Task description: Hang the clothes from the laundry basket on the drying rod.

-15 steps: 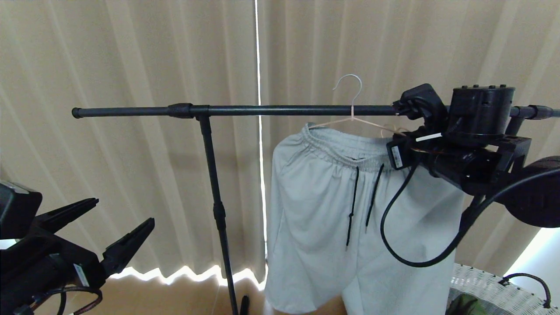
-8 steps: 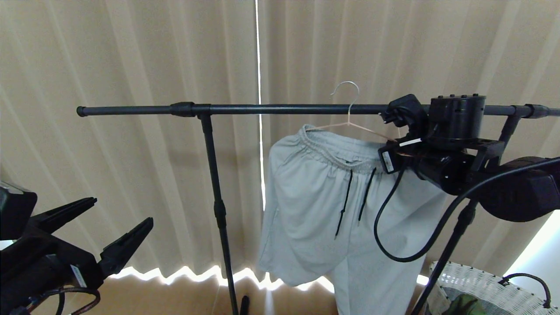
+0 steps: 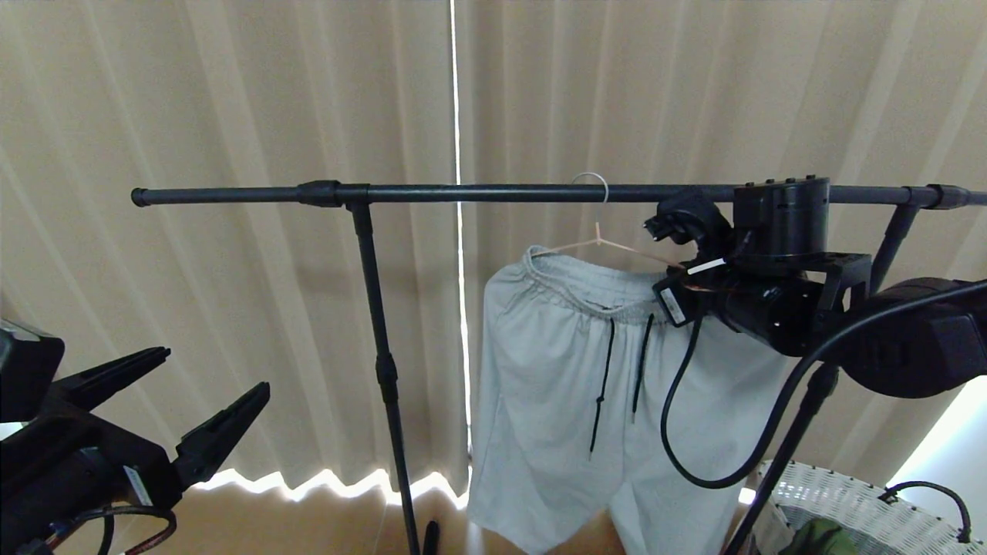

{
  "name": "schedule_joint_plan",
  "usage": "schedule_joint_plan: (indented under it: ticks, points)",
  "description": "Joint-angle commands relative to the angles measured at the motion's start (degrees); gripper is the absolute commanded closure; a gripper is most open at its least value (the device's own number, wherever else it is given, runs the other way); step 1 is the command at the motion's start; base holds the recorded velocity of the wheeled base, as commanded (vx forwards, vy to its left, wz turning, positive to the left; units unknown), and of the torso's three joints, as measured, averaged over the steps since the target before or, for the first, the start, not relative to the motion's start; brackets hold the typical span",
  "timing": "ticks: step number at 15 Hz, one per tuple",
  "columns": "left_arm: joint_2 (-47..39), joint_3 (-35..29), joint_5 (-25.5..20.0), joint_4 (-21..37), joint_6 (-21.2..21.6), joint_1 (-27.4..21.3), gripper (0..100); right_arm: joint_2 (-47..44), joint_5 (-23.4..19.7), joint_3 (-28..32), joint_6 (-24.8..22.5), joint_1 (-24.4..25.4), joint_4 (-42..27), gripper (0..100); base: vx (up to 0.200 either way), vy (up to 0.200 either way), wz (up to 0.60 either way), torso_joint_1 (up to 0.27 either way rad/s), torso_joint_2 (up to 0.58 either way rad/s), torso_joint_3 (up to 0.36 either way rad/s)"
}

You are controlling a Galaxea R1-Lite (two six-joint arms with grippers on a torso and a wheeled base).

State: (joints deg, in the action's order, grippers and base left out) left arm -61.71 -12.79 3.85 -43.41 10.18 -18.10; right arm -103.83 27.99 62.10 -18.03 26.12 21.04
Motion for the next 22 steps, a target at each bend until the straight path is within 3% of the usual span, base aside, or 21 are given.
schedule_joint_plan:
  ticks: [1,9,10,15,16,22]
  points:
    - [-0.08,0.04,0.01,-0.01,0.02,0.0,0,0.38,-0.13,0.04,-0.34,0.95,-0.04,100,0.0,0.0,0.0,0.0,0.0,0.0]
    - [-0.08,0.04,0.01,-0.01,0.02,0.0,0,0.03,-0.3,0.3,-1.22,2.09,-0.12,100,0.0,0.0,0.0,0.0,0.0,0.0]
    - [-0.08,0.04,0.01,-0.01,0.02,0.0,0,0.12,-0.48,-0.14,-1.22,2.09,-0.04,0,0.0,0.0,0.0,0.0,0.0,0.0]
    - [-0.08,0.04,0.01,-0.01,0.02,0.09,0,0.38,-3.64,-1.19,0.63,2.53,2.16,0,0.0,0.0,0.0,0.0,0.0,0.0]
    - [-0.08,0.04,0.01,-0.01,0.02,0.09,0,0.91,-7.69,-2.6,2.3,2.88,2.51,0,0.0,0.0,0.0,0.0,0.0,0.0]
    - [-0.17,0.13,0.01,0.08,0.1,0.0,0,1.17,-17.09,-4.79,7.57,3.06,7.44,0,0.0,0.0,0.0,0.0,0.0,0.0]
